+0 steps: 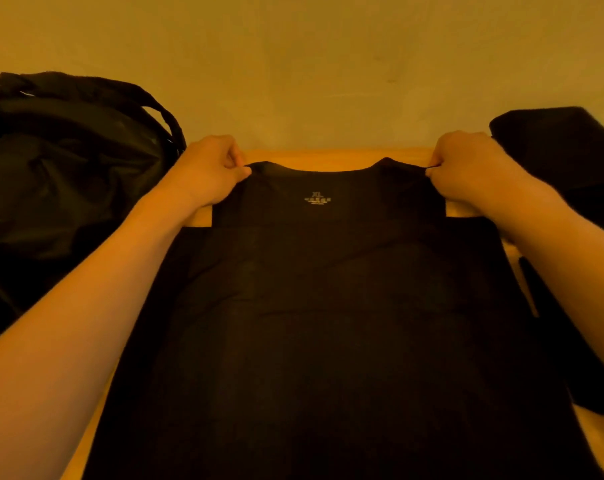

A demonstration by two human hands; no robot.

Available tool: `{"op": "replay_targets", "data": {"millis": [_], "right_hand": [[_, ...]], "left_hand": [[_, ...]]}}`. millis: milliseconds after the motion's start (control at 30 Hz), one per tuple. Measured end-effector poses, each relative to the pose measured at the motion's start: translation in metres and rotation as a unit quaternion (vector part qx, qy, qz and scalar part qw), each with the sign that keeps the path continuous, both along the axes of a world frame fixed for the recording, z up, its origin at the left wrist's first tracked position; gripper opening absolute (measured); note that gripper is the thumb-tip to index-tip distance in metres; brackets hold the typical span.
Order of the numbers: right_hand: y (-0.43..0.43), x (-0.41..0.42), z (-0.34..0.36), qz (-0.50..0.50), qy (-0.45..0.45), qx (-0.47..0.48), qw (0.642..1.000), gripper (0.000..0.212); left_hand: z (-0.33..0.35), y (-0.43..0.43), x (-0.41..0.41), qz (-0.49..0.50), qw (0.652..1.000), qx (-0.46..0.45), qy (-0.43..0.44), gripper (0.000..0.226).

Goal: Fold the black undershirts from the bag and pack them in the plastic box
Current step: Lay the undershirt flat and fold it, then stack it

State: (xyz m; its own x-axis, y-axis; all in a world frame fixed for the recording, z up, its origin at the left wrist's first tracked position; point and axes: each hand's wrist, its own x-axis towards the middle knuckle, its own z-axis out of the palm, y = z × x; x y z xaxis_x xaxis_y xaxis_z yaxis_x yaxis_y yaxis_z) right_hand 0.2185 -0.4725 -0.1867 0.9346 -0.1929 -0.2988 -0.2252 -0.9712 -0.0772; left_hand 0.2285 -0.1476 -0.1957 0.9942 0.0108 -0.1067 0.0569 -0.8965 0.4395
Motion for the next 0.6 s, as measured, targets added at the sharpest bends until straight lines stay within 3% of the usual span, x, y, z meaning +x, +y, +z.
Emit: {"op": "replay_targets", "data": {"millis": [267,433,500,600], "right_hand": [[0.002,-0.009,-0.012,-0.005,-0.076,0.014,0.997,0.020],[0.021,-0.046,-0.007,0.090,-0.270,-0.095,0.954,0.035],[0.038,-0.062,-0.009,0.134,-0.245,-0.092,0.956,0.046],[0.054,-0.066,-0.027,0.132,-0.138,-0.062,0.980,0.070]], "left_hand": [[-0.014,-0.001,-0.011,0.005,0.996,0.007,-0.087,0.014],[-0.001,-0.025,-0.061,-0.054,0.967,0.109,-0.224,0.037],[0.000,-0.044,-0.089,-0.068,0.977,0.134,-0.150,0.056],[-0.021,-0.052,-0.101,-0.066,0.982,0.174,-0.028,0.083]]}}
